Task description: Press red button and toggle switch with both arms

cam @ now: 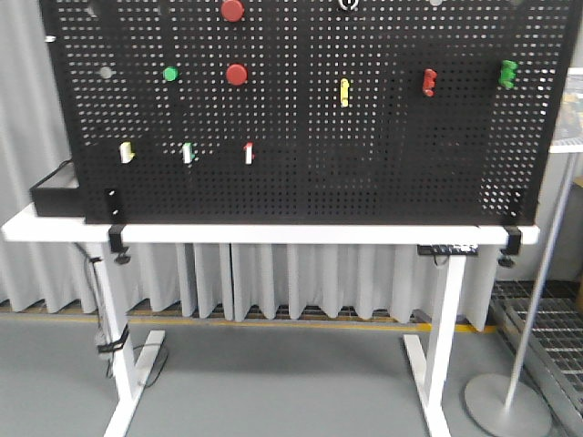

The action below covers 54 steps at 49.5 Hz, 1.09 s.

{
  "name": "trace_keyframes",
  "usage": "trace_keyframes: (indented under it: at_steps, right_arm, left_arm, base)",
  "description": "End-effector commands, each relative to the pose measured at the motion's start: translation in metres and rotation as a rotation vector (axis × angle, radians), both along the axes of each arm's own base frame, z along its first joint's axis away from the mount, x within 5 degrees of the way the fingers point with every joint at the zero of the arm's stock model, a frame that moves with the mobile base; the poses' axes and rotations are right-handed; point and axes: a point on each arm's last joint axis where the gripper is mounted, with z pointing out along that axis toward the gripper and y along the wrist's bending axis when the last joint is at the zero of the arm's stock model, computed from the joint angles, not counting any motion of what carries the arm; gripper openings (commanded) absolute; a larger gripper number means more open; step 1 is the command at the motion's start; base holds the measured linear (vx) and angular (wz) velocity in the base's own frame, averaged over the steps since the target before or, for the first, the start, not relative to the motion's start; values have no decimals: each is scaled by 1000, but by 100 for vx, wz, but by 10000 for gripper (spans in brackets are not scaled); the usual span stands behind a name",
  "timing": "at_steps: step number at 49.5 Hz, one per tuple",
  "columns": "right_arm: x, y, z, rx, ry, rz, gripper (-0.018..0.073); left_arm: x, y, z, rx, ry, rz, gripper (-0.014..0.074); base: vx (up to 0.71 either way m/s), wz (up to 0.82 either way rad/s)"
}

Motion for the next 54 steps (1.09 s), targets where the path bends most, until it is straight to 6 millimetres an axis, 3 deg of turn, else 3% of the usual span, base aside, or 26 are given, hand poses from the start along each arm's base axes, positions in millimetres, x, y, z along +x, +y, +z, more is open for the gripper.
trace_keyframes:
  at_steps: [1, 31, 54]
  right_arm:
    - [0, -1, 4, -2, -81, -8, 0]
    - [0, -1, 4, -2, -77, -8, 0]
    - [0, -1, 4, -2, -77, -8, 0]
  left_arm:
    - [1, 0, -4, -17, -53, 4, 2]
    - [1, 0, -4, -17, -53, 4, 2]
    - [1, 0, -4, -17, -53, 4, 2]
  base:
    - [53, -3]
    - [47, -5]
    - [28, -1]
